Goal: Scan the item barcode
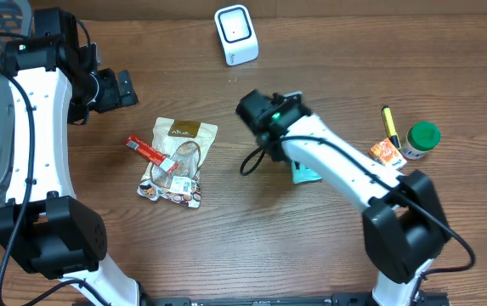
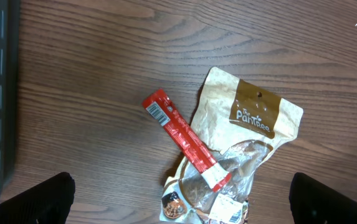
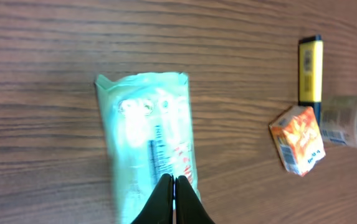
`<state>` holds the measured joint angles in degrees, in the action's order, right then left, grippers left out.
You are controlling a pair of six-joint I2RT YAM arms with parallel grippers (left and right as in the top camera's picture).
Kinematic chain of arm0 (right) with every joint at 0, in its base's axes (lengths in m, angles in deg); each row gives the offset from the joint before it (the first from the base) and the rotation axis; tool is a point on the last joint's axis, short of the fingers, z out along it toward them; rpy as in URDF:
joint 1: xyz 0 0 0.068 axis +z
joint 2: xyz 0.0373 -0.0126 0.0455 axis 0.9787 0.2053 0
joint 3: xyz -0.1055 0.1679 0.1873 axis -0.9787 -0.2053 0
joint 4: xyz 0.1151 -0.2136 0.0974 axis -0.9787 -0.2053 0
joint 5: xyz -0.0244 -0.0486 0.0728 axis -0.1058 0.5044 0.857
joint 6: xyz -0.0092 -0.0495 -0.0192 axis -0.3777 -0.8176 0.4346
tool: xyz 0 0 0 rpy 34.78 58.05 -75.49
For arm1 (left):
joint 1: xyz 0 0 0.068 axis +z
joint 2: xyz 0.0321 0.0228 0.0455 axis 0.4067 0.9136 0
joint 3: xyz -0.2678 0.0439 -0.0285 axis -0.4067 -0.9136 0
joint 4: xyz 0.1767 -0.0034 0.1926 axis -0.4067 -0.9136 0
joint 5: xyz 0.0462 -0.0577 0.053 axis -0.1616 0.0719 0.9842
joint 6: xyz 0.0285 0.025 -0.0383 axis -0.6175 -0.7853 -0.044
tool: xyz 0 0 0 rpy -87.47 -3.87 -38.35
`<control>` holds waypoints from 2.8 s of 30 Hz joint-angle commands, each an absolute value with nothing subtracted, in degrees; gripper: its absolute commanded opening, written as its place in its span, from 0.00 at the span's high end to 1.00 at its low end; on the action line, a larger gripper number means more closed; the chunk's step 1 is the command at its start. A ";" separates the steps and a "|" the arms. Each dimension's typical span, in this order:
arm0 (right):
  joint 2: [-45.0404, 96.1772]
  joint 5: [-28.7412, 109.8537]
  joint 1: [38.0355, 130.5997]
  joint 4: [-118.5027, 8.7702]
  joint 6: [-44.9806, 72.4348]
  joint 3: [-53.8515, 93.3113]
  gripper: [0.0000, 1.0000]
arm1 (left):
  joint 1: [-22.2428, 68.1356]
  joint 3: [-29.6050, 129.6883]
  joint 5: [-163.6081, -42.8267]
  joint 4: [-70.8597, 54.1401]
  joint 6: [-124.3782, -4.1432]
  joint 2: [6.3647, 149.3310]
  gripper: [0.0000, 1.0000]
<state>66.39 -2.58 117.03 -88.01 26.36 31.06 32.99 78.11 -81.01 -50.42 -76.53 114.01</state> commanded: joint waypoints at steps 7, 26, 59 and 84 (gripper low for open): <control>71.54 -8.35 122.82 -83.97 29.01 29.49 0.97 | 32.55 78.00 -81.40 -50.36 -77.19 113.75 0.00; 64.31 46.36 91.67 -90.72 8.20 29.73 0.51 | 32.55 78.00 -81.40 -50.36 -77.19 113.75 0.00; 62.58 9.14 99.21 -87.49 17.55 31.06 0.96 | 32.55 78.00 -81.40 -50.36 -77.19 113.75 0.00; 79.22 -28.70 128.02 -90.02 35.34 22.06 0.96 | 32.55 78.00 -81.40 -50.36 -77.19 113.75 0.01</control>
<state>78.19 -25.77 126.62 -88.93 31.80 22.32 32.99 78.11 -81.01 -50.42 -76.53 114.01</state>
